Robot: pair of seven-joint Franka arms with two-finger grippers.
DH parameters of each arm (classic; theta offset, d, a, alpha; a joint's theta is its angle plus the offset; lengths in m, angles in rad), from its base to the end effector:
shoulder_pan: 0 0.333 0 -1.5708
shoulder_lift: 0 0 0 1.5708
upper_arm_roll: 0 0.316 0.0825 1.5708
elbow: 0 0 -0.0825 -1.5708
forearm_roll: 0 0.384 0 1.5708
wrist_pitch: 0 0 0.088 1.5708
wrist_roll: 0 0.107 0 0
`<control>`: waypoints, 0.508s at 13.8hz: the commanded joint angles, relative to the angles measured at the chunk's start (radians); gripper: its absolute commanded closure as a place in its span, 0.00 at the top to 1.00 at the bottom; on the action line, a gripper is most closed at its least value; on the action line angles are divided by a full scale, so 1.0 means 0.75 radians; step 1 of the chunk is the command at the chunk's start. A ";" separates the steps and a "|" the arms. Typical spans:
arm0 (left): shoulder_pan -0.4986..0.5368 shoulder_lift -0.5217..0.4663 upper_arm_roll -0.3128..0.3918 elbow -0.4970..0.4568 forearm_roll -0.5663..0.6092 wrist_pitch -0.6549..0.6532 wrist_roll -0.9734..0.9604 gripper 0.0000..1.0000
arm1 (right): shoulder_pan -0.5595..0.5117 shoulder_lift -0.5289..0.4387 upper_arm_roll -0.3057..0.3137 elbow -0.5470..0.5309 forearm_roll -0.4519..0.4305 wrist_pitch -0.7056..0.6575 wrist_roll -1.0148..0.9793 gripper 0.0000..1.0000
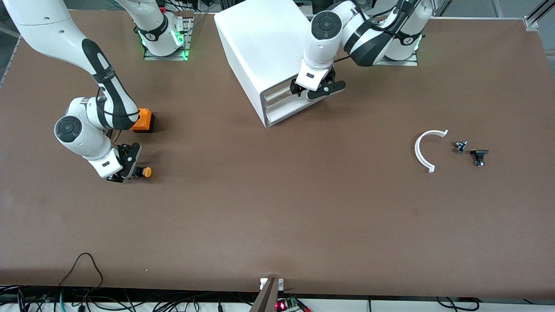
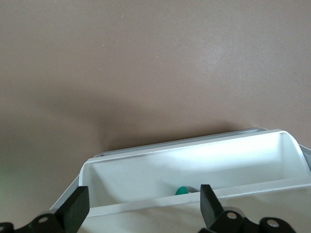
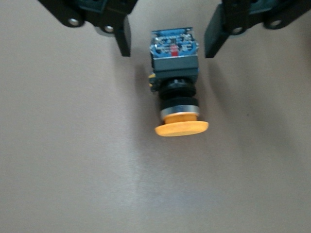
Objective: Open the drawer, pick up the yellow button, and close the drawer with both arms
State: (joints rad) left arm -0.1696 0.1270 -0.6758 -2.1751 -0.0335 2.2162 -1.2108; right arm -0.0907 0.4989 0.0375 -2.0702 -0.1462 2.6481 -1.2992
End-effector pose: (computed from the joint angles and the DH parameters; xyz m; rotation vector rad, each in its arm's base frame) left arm 0.3604 -0.4038 0.3419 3.0730 0.6037 -0.1893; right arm 0.5964 -0.0281 0.1933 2.3629 1.9240 0.0413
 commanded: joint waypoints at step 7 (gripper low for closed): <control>0.134 -0.124 0.424 0.139 0.008 -0.064 0.498 1.00 | -0.030 -0.092 0.175 0.551 0.387 -0.808 0.299 1.00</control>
State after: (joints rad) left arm -0.0667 0.0784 -0.4399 -2.0963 -0.0309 2.2416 -0.9973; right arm -0.0966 0.4253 0.1313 -1.7746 0.1199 2.1807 -1.1833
